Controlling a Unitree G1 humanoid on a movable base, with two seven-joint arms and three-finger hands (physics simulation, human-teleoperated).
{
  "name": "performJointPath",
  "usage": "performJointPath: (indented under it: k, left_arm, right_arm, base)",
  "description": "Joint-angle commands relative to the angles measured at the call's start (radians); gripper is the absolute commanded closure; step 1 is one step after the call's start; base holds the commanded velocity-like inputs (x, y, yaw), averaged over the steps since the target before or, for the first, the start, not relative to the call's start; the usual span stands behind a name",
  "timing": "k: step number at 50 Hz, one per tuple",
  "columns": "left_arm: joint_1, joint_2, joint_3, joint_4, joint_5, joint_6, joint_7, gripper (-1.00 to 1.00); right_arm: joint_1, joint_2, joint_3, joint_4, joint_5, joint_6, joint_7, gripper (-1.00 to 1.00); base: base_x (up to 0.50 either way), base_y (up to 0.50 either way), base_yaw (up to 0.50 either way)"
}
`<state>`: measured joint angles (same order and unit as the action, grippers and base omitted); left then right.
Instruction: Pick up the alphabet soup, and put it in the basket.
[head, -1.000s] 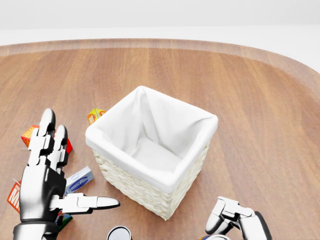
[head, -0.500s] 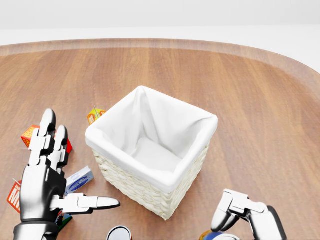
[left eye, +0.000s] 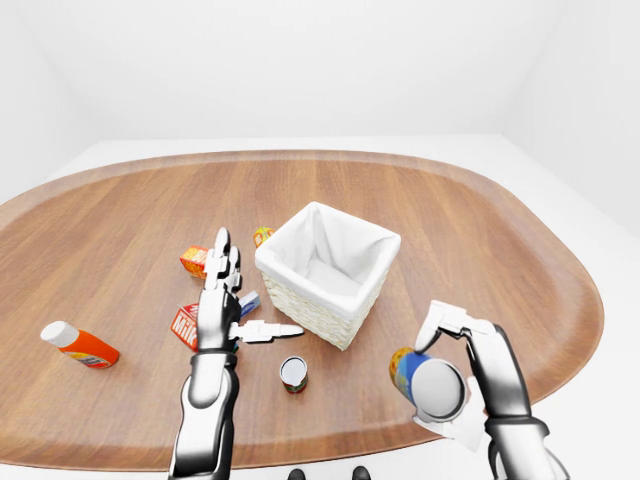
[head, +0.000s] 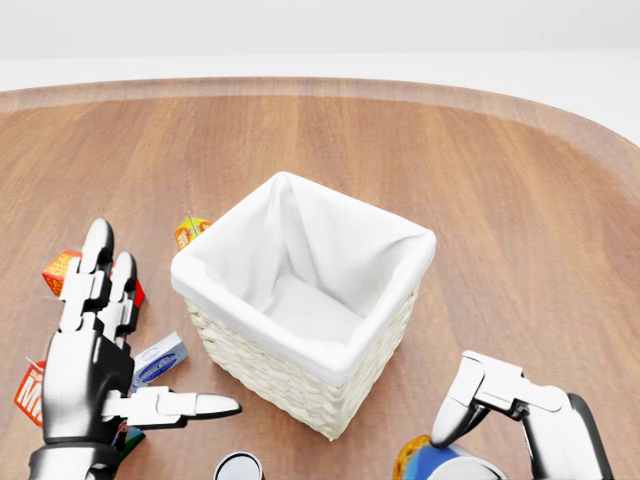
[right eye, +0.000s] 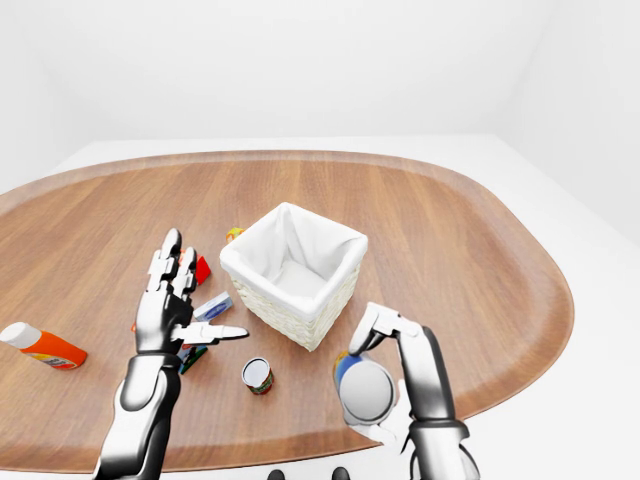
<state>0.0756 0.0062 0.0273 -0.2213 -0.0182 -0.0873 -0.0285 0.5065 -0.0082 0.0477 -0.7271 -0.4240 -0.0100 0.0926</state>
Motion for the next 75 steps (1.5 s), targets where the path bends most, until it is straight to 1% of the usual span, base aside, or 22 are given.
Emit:
performJointPath:
  k: [1, 3, 5, 6, 14, 22, 27, 32, 39, 40, 43, 45, 47, 49, 51, 54, 57, 63, 67, 70, 75]
  left_arm:
    - [-0.002, 0.000, -0.002, 0.012, 0.005, 0.000, 0.001, -1.00]
    - [-0.003, 0.000, -0.002, 0.012, 0.004, 0.000, 0.002, -1.00]
    - [-0.003, 0.000, 0.000, 0.013, 0.003, 0.000, 0.002, -1.00]
    - [-0.003, 0.000, -0.001, 0.012, 0.003, 0.000, 0.002, -1.00]
    - [-0.002, 0.000, -0.002, 0.013, 0.005, 0.000, 0.003, -1.00]
    - [-0.002, 0.000, -0.002, 0.015, 0.008, 0.000, 0.006, -1.00]
    - [-0.003, -0.001, -0.003, 0.019, 0.010, 0.000, 0.008, -1.00]
    - [-0.003, -0.001, -0.003, 0.023, 0.010, 0.000, 0.009, -1.00]
    - [-0.006, 0.000, -0.003, 0.029, 0.011, 0.000, 0.010, -1.00]
    - [-0.006, 0.000, -0.003, 0.031, 0.010, 0.000, 0.010, -1.00]
    - [-0.004, -0.001, -0.004, 0.025, 0.012, 0.000, 0.010, -1.00]
    - [-0.006, 0.000, -0.003, 0.031, 0.011, 0.000, 0.009, -1.00]
    - [-0.007, 0.000, -0.003, 0.032, 0.010, 0.000, 0.009, -1.00]
    - [-0.004, 0.000, -0.003, 0.025, 0.011, 0.000, 0.008, -1.00]
    - [-0.007, 0.000, -0.002, 0.030, 0.011, 0.000, 0.009, -1.00]
    - [-0.005, 0.000, -0.004, 0.027, 0.011, 0.000, 0.008, -1.00]
    - [-0.003, -0.001, -0.005, 0.024, 0.012, 0.000, 0.008, -1.00]
    - [-0.001, -0.001, -0.008, 0.021, 0.014, 0.000, 0.009, -1.00]
    - [-0.003, -0.001, -0.006, 0.023, 0.012, 0.000, 0.008, -1.00]
    - [-0.003, -0.001, -0.007, 0.022, 0.013, 0.000, 0.008, -1.00]
    - [-0.007, 0.000, -0.004, 0.031, 0.010, 0.000, 0.006, -1.00]
  right_arm:
    - [0.000, -0.001, 0.029, -0.103, 0.030, 0.040, -0.034, 1.00]
    - [-0.013, -0.003, 0.044, -0.137, 0.021, 0.074, -0.033, 1.00]
    - [-0.020, -0.011, 0.059, -0.155, 0.000, 0.092, -0.040, 1.00]
    - [-0.020, -0.014, 0.062, -0.160, -0.001, 0.096, -0.042, 1.00]
    - [-0.034, -0.018, 0.064, -0.235, 0.006, 0.097, -0.033, 1.00]
    - [-0.072, -0.010, 0.073, -0.294, -0.026, 0.097, -0.040, 1.00]
    - [-0.113, -0.008, 0.099, -0.312, -0.080, 0.097, -0.060, 1.00]
    - [-0.173, -0.013, 0.133, -0.316, -0.130, 0.097, -0.058, 1.00]
    - [-0.297, 0.056, 0.139, -0.320, -0.218, 0.097, 0.030, 1.00]
    - [-0.332, 0.074, 0.138, -0.320, -0.238, 0.097, 0.056, 1.00]
    - [-0.383, 0.091, 0.143, -0.320, -0.279, 0.097, 0.093, 1.00]
    - [-0.415, 0.093, 0.156, -0.320, -0.295, 0.097, 0.105, 1.00]
    - [-0.461, 0.070, 0.173, -0.308, -0.313, 0.097, 0.103, 1.00]
    - [-0.517, 0.063, 0.188, -0.281, -0.336, 0.097, 0.110, 1.00]
    - [-0.560, 0.066, 0.190, -0.263, -0.354, 0.097, 0.124, 1.00]
    - [-0.622, 0.075, 0.176, -0.233, -0.362, 0.097, 0.149, 1.00]
    - [-0.663, 0.081, 0.154, -0.187, -0.341, 0.097, 0.148, 1.00]
    - [-0.739, 0.083, 0.137, -0.106, -0.331, 0.097, 0.145, 1.00]
    - [-0.819, 0.091, 0.138, -0.023, -0.352, 0.097, 0.150, 1.00]
    - [-0.861, 0.098, 0.127, 0.028, -0.351, 0.097, 0.149, 1.00]
    - [-0.969, 0.094, 0.101, 0.142, -0.360, 0.097, 0.156, 1.00]
  base:
    - [0.00, 0.00, 0.00]
    - [0.00, 0.00, 0.00]
    - [0.00, 0.00, 0.00]
    - [0.00, 0.00, 0.00]
    - [0.00, 0.00, 0.00]
    - [0.00, 0.00, 0.00]
    - [0.00, 0.00, 0.00]
    - [0.00, 0.00, 0.00]
    - [0.00, 0.00, 0.00]
    - [0.00, 0.00, 0.00]
    - [0.00, 0.00, 0.00]
    - [0.00, 0.00, 0.00]
    - [0.00, 0.00, 0.00]
    - [0.00, 0.00, 0.00]
    - [0.00, 0.00, 0.00]
    - [0.00, 0.00, 0.00]
    - [0.00, 0.00, 0.00]
    - [0.00, 0.00, 0.00]
    - [0.00, 0.00, 0.00]
    - [0.00, 0.00, 0.00]
    - [0.00, 0.00, 0.00]
